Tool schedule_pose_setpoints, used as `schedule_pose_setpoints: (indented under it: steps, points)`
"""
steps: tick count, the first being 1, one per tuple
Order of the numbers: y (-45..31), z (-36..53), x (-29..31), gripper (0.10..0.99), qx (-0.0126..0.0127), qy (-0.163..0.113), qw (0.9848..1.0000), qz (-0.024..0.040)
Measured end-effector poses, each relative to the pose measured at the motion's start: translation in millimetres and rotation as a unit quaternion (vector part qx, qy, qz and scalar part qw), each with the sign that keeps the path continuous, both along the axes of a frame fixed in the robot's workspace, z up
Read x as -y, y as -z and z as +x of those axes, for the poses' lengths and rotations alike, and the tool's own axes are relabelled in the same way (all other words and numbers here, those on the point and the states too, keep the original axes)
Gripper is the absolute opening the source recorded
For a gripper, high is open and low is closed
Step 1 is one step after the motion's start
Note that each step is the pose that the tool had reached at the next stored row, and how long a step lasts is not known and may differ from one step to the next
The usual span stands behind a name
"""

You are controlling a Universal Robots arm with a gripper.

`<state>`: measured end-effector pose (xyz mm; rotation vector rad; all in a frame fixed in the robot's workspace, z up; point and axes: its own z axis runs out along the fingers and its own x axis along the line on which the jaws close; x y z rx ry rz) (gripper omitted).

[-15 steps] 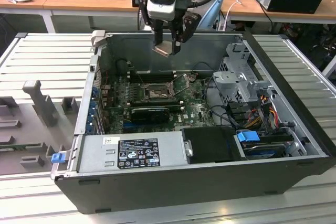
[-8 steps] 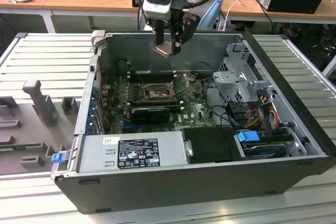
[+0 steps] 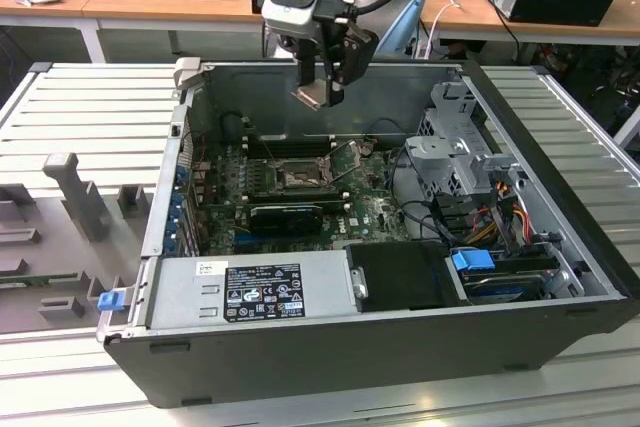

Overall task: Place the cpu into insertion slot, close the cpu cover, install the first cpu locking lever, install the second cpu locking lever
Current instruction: 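Place the cpu into insertion slot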

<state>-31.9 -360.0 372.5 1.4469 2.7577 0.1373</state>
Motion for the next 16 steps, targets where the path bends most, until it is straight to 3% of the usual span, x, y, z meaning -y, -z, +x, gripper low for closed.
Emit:
schedule_pose_setpoints:
  steps: [10, 14, 16]
  points:
    - [0.9, 0.0, 0.0, 0.525, 0.0, 0.061, 0.9981, 0.0]
    - [1.2, 0.0, 0.0, 0.525, 0.0, 0.087, 0.9962, 0.0]
    - [1.4, -0.1, 0.0, 0.525, 0.0, 0.105, 0.9945, 0.0]
